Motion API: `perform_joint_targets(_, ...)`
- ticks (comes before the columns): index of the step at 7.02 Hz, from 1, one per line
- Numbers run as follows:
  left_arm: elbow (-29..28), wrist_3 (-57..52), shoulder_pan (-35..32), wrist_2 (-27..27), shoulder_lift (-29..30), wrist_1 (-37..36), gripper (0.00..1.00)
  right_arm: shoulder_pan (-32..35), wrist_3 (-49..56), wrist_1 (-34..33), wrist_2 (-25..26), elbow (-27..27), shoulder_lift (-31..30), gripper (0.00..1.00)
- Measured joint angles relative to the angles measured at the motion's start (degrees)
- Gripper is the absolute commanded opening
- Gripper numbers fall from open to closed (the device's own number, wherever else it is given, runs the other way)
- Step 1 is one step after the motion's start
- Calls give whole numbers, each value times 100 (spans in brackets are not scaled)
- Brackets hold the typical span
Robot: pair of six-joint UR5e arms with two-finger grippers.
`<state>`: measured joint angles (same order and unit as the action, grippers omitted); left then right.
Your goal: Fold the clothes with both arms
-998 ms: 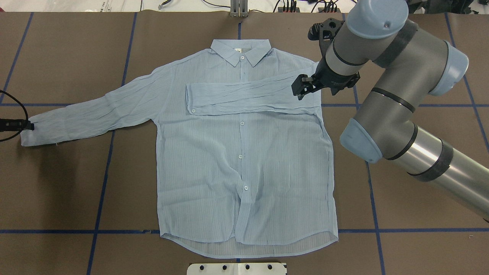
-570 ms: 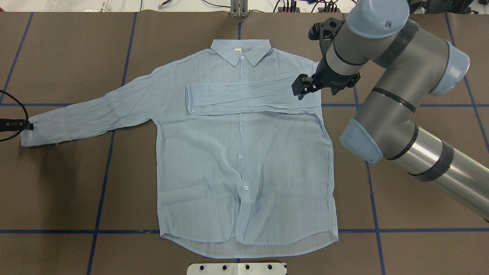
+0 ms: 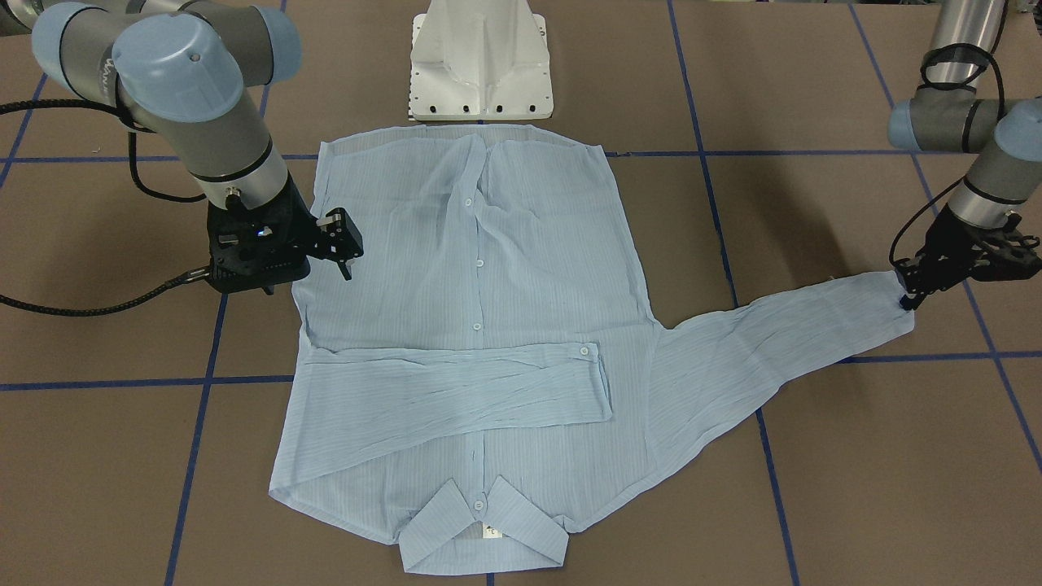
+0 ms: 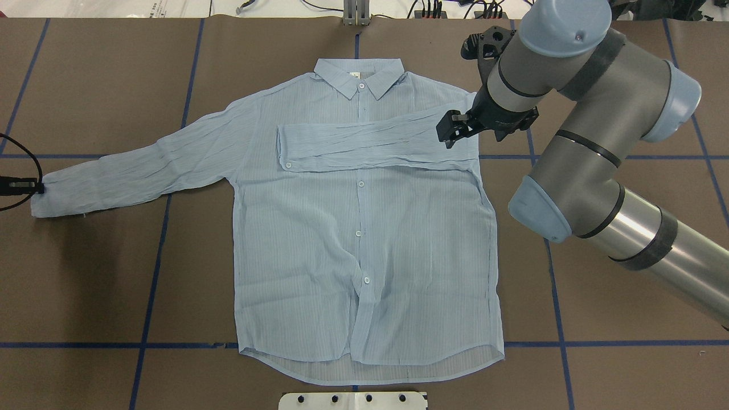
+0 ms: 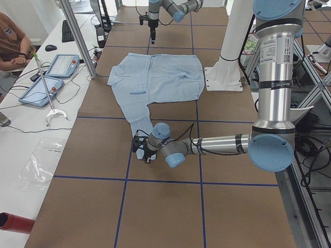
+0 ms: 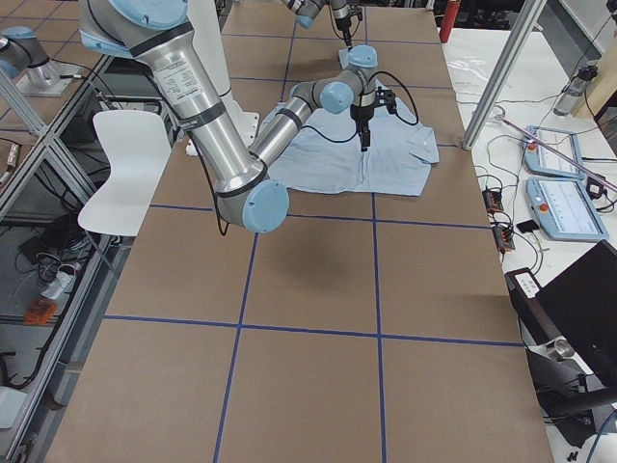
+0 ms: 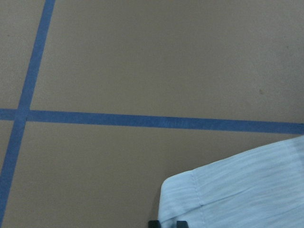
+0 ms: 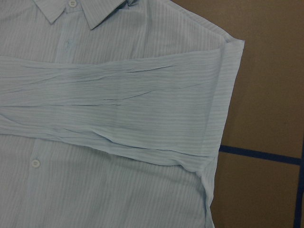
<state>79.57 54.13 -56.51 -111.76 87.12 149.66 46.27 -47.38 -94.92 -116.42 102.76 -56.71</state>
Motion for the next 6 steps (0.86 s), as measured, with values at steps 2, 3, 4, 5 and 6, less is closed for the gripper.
perform_joint_targets(2, 331, 1, -16, -109, -41, -118, 0, 111, 20, -21, -69, 7, -17, 100)
perform_joint_targets(3, 703, 1, -33, -287, -51, -433, 0, 232, 94, -35, -170, 18, -89, 100)
perform_joint_targets(4, 1298, 1, -53, -462, -12, -1142, 0, 404, 272, -43, -304, 33, -229, 100)
perform_joint_targets(5, 1965, 6, -67, -539, 214, -2207, 0, 616, 519, -48, -456, 39, -404, 100)
perform_joint_targets(6, 2519, 28, -75, -566, 723, -3434, 0, 889, 842, -51, -663, 44, -632, 100)
